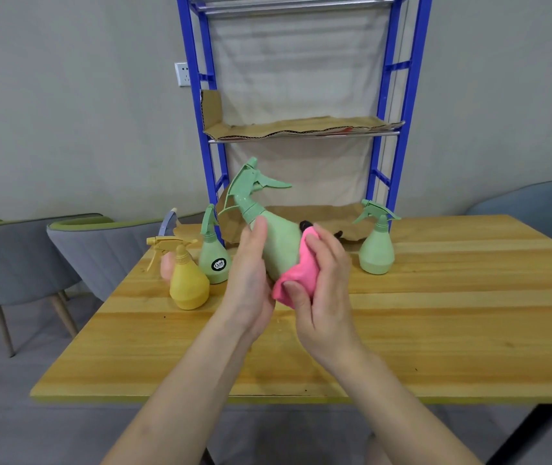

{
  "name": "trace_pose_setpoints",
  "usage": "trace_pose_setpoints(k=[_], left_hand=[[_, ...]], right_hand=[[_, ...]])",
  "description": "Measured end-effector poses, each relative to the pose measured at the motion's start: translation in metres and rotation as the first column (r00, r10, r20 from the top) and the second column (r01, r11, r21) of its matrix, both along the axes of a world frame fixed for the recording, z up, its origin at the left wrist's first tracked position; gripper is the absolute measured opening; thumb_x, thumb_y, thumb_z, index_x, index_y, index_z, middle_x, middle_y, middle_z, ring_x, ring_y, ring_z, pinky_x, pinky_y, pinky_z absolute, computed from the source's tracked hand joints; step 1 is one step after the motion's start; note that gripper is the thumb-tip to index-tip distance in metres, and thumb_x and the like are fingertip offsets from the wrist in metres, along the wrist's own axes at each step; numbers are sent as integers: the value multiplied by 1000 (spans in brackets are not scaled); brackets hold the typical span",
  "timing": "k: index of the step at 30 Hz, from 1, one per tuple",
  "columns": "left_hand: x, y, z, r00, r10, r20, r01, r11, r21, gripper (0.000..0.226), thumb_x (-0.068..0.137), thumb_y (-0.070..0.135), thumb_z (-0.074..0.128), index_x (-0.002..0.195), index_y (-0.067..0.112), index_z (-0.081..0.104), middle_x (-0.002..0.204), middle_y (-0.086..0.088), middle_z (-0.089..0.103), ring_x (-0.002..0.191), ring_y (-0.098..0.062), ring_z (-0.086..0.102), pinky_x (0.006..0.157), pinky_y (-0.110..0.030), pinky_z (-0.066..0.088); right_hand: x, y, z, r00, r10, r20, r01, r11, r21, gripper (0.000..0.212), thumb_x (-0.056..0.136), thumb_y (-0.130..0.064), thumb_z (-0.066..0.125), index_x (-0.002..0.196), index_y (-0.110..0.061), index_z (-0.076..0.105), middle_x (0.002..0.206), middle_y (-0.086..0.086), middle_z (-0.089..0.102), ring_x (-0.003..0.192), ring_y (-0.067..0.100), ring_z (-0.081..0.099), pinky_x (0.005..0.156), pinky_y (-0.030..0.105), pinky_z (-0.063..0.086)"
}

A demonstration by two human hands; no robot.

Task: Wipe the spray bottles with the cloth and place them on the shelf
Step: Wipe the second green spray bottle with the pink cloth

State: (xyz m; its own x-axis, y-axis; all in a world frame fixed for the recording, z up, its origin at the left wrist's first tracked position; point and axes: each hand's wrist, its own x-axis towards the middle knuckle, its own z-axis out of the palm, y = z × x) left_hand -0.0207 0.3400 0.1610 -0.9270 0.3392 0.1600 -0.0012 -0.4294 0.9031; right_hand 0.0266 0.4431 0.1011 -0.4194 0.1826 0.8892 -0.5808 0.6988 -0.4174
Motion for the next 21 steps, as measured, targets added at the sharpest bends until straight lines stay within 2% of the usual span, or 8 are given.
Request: trace_pose_setpoints(k=[3,6,9,11,13,16,19,21], left_hand=[[4,5,-2,988,51,-143,-62,995,-77,32,109,37,51,137,22,54,126,-6,71,115,-22,71,98,-39,59],[4,6,-10,966,43,-256,-77,989,-124,28,107,38,54,134,35,52,127,4,70,118,-14,69,97,-32,57],[2,6,-16,951,52,-304,-100,985,-143,24,108,34,53,131,41,50,124,10,69,117,-7,68,93,-26,56],[1,6,-19,922,71,-381,-159,966,-204,33,103,40,54,135,34,49,128,3,65,121,-13,65,100,-33,55],[-2,9,-25,896,78,-438,-201,950,-241,41,102,41,51,138,24,46,130,-3,61,123,-19,61,107,-43,52],[-6,16,-37,884,100,-456,-242,933,-265,46,102,47,51,139,22,43,132,-5,59,125,-22,59,110,-49,49],[-9,27,-48,888,135,-440,-283,914,-291,60,96,61,51,143,25,38,138,-5,54,132,-24,54,113,-53,46],[-11,35,-52,893,127,-431,-284,903,-322,62,94,64,50,144,28,36,141,-3,51,135,-22,51,114,-53,44]], right_hand=[[7,-9,-2,957,207,203,-113,910,-399,65,105,-63,42,160,-31,30,159,3,42,143,18,47,117,57,43],[12,-12,5,854,463,239,-150,658,-738,55,100,-66,42,152,-50,37,149,-6,55,131,12,61,112,52,51],[11,-6,15,731,681,46,-198,276,-941,43,108,-52,43,148,-38,51,139,6,69,123,26,70,104,55,56],[12,-1,16,680,732,27,-157,182,-971,41,112,-45,41,143,-24,58,130,12,74,118,31,72,105,58,54],[13,5,12,697,709,112,-92,243,-966,39,112,-42,43,133,-18,65,120,15,77,105,33,69,97,53,58],[12,15,7,734,624,267,-21,414,-910,38,112,-42,44,123,-16,69,109,17,77,86,30,62,67,35,55],[11,28,6,754,559,345,9,517,-856,38,111,-40,46,118,-11,69,85,2,76,66,14,65,58,27,53],[11,37,5,759,533,373,22,553,-833,37,111,-38,48,115,-8,70,80,3,72,59,14,62,55,28,52]])
